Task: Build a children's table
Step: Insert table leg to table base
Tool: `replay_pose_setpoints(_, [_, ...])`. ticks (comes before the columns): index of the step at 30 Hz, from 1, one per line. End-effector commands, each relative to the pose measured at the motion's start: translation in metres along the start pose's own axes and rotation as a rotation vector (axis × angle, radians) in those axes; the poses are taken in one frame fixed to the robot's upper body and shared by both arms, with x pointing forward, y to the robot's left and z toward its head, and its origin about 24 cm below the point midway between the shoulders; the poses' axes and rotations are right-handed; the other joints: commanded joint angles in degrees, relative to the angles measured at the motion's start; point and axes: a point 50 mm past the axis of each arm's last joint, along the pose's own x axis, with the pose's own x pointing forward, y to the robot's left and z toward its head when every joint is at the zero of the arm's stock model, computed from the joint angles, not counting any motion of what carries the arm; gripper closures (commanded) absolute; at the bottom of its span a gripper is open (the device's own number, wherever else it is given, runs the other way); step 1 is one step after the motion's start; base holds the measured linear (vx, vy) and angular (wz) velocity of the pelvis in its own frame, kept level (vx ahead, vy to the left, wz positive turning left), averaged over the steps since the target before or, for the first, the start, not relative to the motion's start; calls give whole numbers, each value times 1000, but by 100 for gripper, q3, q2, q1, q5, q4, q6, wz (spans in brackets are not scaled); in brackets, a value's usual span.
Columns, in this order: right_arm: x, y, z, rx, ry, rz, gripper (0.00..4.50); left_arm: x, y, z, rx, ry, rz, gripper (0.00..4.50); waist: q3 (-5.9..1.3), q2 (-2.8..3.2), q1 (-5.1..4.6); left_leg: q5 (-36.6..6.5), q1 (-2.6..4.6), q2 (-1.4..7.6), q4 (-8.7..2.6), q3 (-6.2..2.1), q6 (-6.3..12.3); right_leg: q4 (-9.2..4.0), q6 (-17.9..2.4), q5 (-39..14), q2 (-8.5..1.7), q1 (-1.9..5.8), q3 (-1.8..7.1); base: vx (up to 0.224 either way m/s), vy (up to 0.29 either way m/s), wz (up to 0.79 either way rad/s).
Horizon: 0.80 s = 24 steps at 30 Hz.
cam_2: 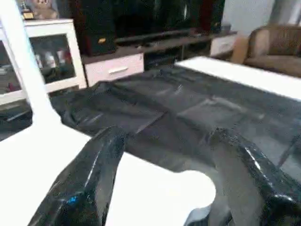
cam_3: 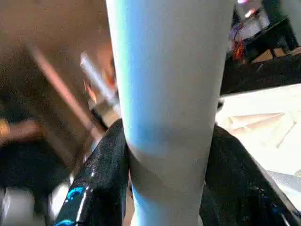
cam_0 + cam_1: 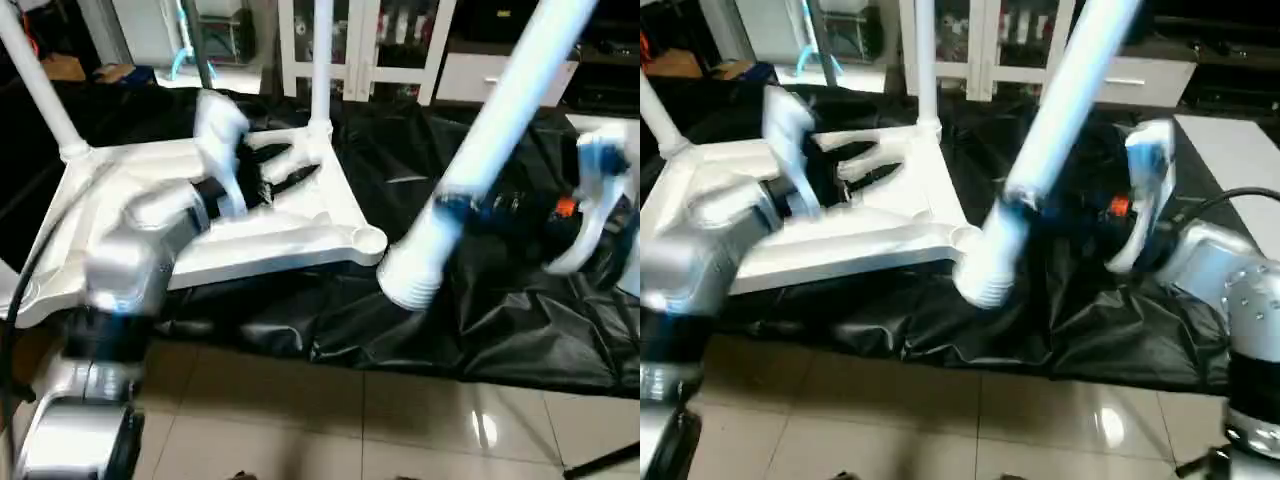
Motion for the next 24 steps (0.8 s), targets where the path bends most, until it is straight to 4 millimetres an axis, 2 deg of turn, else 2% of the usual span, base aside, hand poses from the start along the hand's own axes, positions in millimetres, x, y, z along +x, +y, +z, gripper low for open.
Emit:
replay_pose_setpoints(1, [-4, 2, 10, 51, -79, 11, 266, -1, -3, 10, 51, -39, 13, 119, -382, -44, -13, -676, 38, 74, -449, 27, 128, -363, -1408, -942, -79, 298, 159, 0, 0, 0])
replay_pose_setpoints(2, [-7, 0, 11, 91, -119, 12, 266, -1, -5, 11, 50, -60, 11, 119, -373, -34, -4, -719, 36, 74, -459, 24, 125, -369, -1391, -1018, -91, 299, 158, 0, 0, 0])
replay_pose_setpoints(3, [-13, -3, 12, 162, -201, 34, 266, -1, -8, 14, 40, -113, 10, 119, -352, -76, -13, -789, 28, 72, -462, 40, 119, -404, -1354, -1167, -101, 289, 162, 0, 0, 0])
replay_pose_setpoints(4, [-16, -3, 13, 187, -231, 43, 266, -1, -9, 16, 40, -128, 14, 119, -352, -63, -8, -814, 29, 71, -464, 38, 124, -409, -1353, -1224, -118, 296, 165, 0, 0, 0])
replay_pose_setpoints(5, [-17, -3, 14, 196, -242, 50, 266, -1, -9, 16, 41, -132, 15, 119, -347, -57, -5, -875, 26, 75, -467, 40, 123, -428, -1302, -1355, -119, 288, 160, 0, 0, 0])
replay_pose_setpoints(8, [-19, 1, 15, 238, -280, 74, 266, 0, -11, 17, 56, -133, 25, 119, -356, -67, -13, -733, -2, 55, -457, 38, 145, -422, -1167, -1295, -99, 283, 158, 0, 0, 0])
replay_pose_setpoints(12, [-21, 4, 16, 254, -285, 77, 266, 1, -14, 16, 61, -128, 19, 119, -349, -62, -44, -753, -19, 53, -465, 38, 121, -446, -1076, -1473, -97, 270, 148, 0, 0, 0])
replay_pose_setpoints(18, [-22, 10, 19, 287, -306, 88, 266, 1, -15, 14, 63, -128, 19, 119, -353, -53, -34, -693, -17, 55, -465, 44, 121, -448, -1051, -1391, -91, 248, 150, 0, 0, 0])
replay_pose_setpoints(24, [-25, 13, 22, 308, -326, 97, 266, 0, -15, 6, 90, -91, 38, 119, -368, -36, -14, -489, -45, 57, -453, 44, 170, -411, -1103, -1016, -90, 257, 144, 0, 0, 0])
